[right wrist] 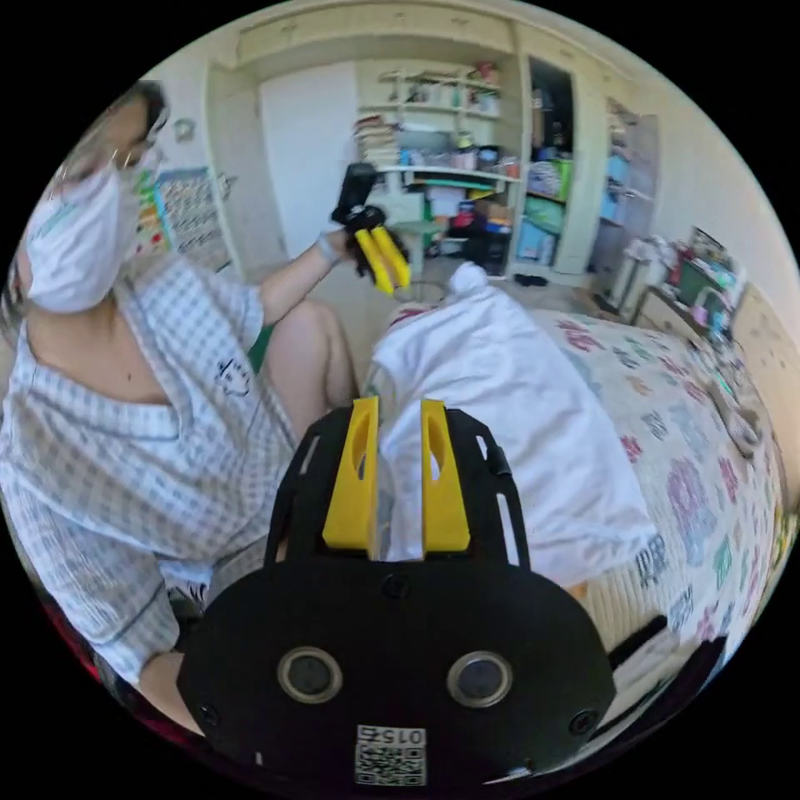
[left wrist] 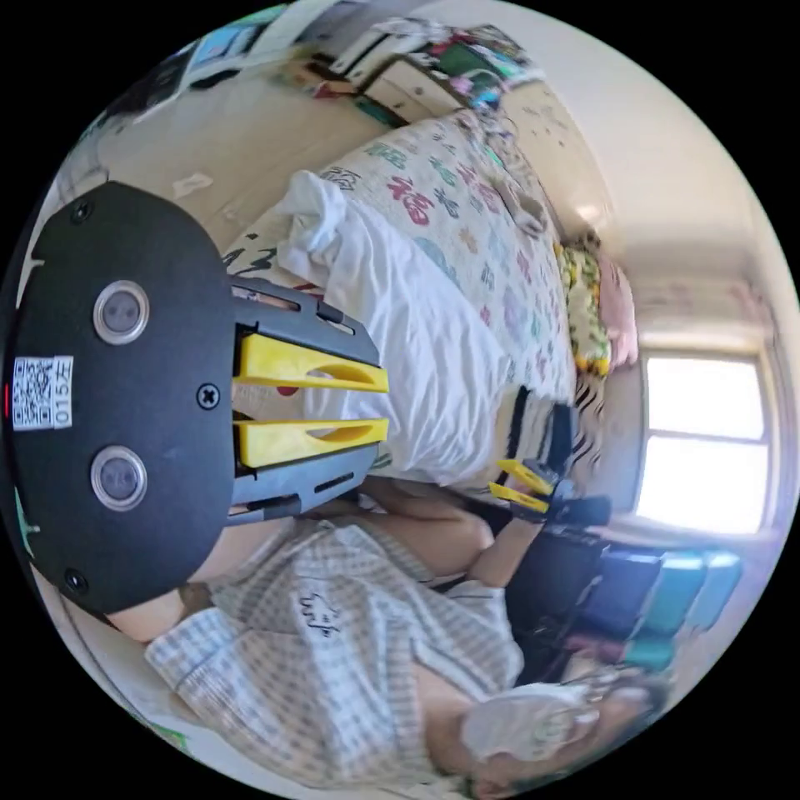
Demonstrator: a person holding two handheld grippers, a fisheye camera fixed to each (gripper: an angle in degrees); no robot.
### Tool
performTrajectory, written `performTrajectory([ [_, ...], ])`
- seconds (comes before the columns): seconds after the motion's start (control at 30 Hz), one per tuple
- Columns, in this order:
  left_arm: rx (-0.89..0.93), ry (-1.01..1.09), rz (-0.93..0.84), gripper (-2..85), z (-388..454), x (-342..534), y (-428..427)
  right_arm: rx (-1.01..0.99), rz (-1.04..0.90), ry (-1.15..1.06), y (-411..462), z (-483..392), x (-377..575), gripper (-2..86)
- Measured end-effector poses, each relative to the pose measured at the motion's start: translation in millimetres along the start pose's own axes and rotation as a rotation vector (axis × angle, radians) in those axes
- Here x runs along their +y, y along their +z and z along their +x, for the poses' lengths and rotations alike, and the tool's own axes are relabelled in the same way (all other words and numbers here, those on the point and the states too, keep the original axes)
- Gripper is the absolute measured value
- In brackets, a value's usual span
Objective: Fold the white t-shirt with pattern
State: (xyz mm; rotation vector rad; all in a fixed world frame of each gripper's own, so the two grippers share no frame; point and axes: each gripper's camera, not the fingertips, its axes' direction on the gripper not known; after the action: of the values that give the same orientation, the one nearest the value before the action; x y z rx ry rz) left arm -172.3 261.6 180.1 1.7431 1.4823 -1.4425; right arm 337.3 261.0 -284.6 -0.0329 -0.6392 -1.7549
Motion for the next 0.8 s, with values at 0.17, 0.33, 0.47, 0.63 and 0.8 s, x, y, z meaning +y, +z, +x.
performTrajectory([
  [0.17, -0.182, 0.239, -0.310, 7.4, 77.2, -25.0, 72.0, 0.181, -0.356, -0.146, 107.5, -36.6, -18.0, 9.3],
  [0.33, -0.289, 0.328, -0.470, 6.0, 95.9, -29.1, 126.8, 0.445, -0.426, -0.273, 154.9, -58.6, -19.4, 1.4],
  [0.47, -0.263, 0.304, -0.455, 2.3, 97.6, -31.4, 119.8, 0.320, -0.389, -0.129, 139.9, -38.6, -28.8, -0.4],
  [0.63, -0.281, 0.188, -0.285, 0.2, 78.5, -40.8, 67.5, 0.226, -0.050, 0.184, 46.5, 22.7, -27.8, -0.9],
  [0.8, -0.296, -0.027, -0.038, -0.1, 19.0, -51.4, 1.0, 0.357, 0.092, 0.342, -17.0, 77.4, -12.8, -0.9],
])
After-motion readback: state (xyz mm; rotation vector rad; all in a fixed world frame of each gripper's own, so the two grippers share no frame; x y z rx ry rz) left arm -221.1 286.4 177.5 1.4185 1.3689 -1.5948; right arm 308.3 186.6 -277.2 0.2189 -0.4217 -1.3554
